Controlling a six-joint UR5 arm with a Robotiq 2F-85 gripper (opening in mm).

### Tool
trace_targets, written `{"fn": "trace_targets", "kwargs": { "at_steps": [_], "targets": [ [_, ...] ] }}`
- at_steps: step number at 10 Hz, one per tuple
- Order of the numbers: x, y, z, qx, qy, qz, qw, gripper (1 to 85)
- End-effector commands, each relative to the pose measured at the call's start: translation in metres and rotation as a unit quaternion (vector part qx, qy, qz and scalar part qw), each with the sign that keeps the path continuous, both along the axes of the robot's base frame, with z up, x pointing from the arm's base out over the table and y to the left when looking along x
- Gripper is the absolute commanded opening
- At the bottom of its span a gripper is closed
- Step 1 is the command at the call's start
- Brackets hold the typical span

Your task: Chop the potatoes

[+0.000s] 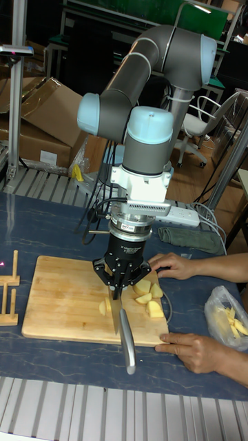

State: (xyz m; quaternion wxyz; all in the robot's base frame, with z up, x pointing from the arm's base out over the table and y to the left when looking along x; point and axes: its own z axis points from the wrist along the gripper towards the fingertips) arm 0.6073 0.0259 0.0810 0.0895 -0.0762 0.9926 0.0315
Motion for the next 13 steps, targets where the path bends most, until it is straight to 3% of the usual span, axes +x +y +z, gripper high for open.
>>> {"fn": "trace_targets", "kwargs": {
  "at_steps": [1, 13],
  "targets": [
    [0.0015, 0.0012, -0.0012, 0.004, -0.003, -0.002, 1.0, 1.0],
    [0.0025, -0.0005, -0.0032, 0.005, -0.008, -0.001, 1.0, 1.0]
  ]
}}
